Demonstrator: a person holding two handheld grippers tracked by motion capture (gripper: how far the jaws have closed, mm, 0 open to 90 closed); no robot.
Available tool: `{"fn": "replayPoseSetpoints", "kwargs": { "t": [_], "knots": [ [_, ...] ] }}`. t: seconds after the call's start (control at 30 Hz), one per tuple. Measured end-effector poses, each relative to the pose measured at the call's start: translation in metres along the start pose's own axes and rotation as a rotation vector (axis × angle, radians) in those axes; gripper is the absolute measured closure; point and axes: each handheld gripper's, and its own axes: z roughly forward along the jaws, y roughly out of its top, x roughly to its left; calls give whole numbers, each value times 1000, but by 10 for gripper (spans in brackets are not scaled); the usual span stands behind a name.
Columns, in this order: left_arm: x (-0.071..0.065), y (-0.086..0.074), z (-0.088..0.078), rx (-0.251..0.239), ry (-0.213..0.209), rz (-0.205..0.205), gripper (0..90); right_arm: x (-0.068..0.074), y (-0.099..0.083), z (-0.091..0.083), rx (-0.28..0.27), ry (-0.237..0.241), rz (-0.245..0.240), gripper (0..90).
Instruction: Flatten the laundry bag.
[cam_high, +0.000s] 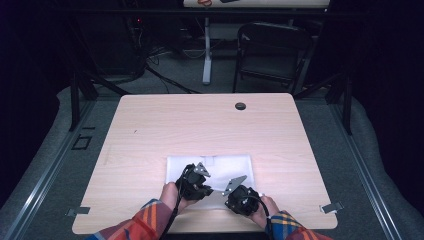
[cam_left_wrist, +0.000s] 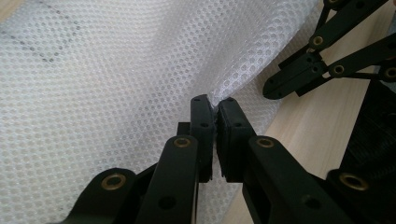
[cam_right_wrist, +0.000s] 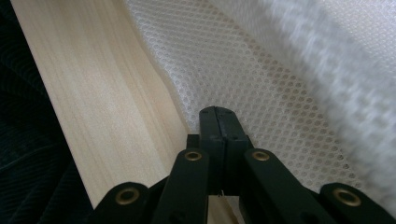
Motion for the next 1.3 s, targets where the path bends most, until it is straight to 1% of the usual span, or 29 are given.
{"fn": "replayPoseSetpoints", "kwargs": {
  "t": [0.03,0.07,0.13,0.17,0.2,0.23,0.3,0.33,0.37,0.43,0.53,0.57,0.7,0.87,0.9,0.93,1.07,1.1,1.13,1.3],
  "knots": [
    [1,0,-1,-1,2,1,858,-1,0,-1,7,-4,-7,900],
    [2,1,-2,2,5,5,858,-1,0,-1,10,6,-7,900],
    [5,1,-2,12,7,6,859,-2,0,0,-2,11,10,900],
    [6,2,-3,15,9,8,859,-2,0,0,-1,11,9,900],
    [7,4,-4,12,15,7,859,-1,0,0,-4,13,10,900],
    [8,5,-5,7,14,-1,860,-1,0,0,0,16,2,900],
    [12,8,-9,0,22,-1,861,-2,0,0,1,16,2,900],
    [14,9,-10,-5,18,-6,862,-1,0,0,-2,19,12,900],
    [15,11,-11,-2,18,-9,862,-1,0,0,-4,18,14,900],
    [17,13,-12,-15,23,-22,863,-1,0,0,-4,19,13,900],
    [21,19,-17,-9,35,-11,863,-2,1,0,4,23,9,900],
    [22,21,-18,-10,39,-12,864,-2,0,0,-4,24,19,900],
    [26,29,-21,-11,52,-8,863,-2,0,0,0,28,21,900],
    [33,42,-29,-2,77,6,863,-3,1,-1,11,18,22,900],
    [34,45,-31,-1,80,8,863,-4,1,0,10,34,25,900],
    [35,47,-33,-1,86,12,864,-5,1,-1,14,39,24,900],
    [38,57,-40,7,103,22,863,-4,1,0,12,39,28,900],
    [38,59,-42,4,108,24,863,-2,1,0,11,36,43,900],
    [38,60,-44,5,112,28,863,-3,1,-1,22,36,32,900],
    [38,67,-50,39,140,61,862,-3,1,-1,27,66,34,900]
  ]
}}
